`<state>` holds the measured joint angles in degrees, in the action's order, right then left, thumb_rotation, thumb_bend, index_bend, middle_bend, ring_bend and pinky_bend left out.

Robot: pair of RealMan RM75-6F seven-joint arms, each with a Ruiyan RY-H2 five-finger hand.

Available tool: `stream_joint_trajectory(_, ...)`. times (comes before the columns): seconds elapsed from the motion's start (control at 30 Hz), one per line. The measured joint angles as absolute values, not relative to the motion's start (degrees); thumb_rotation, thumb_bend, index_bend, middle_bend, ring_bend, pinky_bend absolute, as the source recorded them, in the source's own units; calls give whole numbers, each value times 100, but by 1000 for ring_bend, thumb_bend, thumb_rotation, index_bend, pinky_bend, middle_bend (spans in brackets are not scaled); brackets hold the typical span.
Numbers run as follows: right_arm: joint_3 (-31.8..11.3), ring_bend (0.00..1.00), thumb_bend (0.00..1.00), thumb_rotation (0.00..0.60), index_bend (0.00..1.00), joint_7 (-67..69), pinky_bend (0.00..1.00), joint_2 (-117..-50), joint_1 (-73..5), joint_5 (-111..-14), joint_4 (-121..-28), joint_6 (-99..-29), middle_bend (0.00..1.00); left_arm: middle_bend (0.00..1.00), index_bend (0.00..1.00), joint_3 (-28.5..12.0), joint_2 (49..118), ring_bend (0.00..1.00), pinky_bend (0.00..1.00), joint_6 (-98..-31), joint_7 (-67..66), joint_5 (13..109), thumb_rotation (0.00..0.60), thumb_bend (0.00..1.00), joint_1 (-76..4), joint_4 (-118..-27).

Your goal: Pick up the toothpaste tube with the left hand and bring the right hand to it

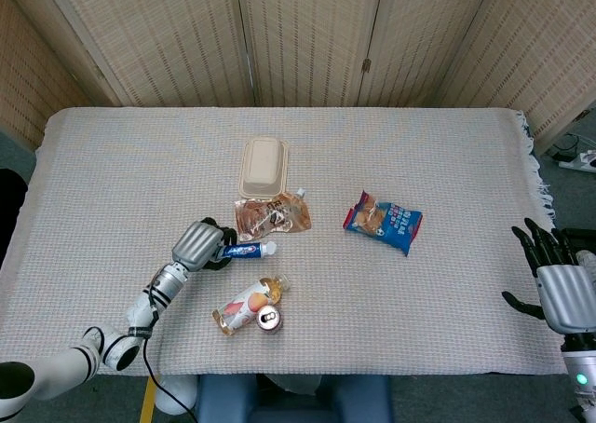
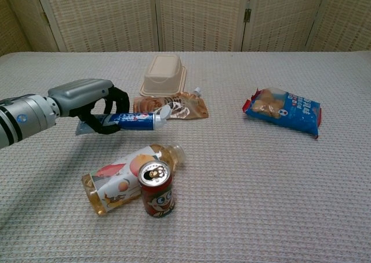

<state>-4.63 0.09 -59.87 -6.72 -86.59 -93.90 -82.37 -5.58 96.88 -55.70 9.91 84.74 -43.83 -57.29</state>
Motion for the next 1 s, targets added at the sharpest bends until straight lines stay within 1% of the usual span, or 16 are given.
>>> stream_joint_trajectory(0.13, -473, 71, 222, 600, 0, -43, 0, -5842, -896, -8935, -9679, -8071, 42, 730, 733, -573, 9485, 652, 387, -5668, 1169, 8539, 600, 695, -4392, -6059)
stream_joint_trajectory(0.23, -492, 38, 222, 600, 6, -85, 0, -5741, -1158, -9174, -9915, -7833, 45, 735, 734, -602, 9312, 657, 391, -5707, 1253, 8561, 600, 710, -4408, -6394)
stream_joint_trajectory(0.4, -547, 2, 249, 600, 87, -162, 0, -5657, -1698, -9484, -10316, -7221, 40, 735, 734, -680, 9001, 657, 392, -5551, 1263, 8461, 600, 730, -4483, -7041)
stream_joint_trajectory(0.5, -604, 0, 280, 600, 109, -254, 0, -5673, -2083, -9564, -10528, -6731, 36, 735, 735, -774, 8856, 658, 393, -5453, 1184, 8317, 600, 742, -4529, -7428)
stream_joint_trajectory(0.63, -729, 0, 301, 600, 134, -398, 0, -5816, -2682, -9558, -10784, -6044, 32, 735, 735, -890, 8714, 658, 393, -5375, 1005, 8142, 600, 748, -4581, -7873)
stream_joint_trajectory(0.73, -826, 0, 309, 600, 161, -486, 0, -5985, -3054, -9484, -10883, -5654, 32, 735, 735, -959, 8629, 659, 393, -5317, 865, 8008, 600, 756, -4615, -8167)
stream_joint_trajectory(0.83, -899, 0, 309, 600, 180, -588, 0, -6150, -3323, -9341, -10936, -5364, 32, 735, 736, -1011, 8569, 659, 398, -5247, 750, 7877, 600, 761, -4650, -8406)
stream_joint_trajectory(1.0, -956, 0, 311, 600, 207, -774, 0, -6342, -3598, -9109, -10967, -5124, 32, 737, 737, -1059, 8527, 660, 402, -5174, 615, 7729, 600, 764, -4699, -8625)
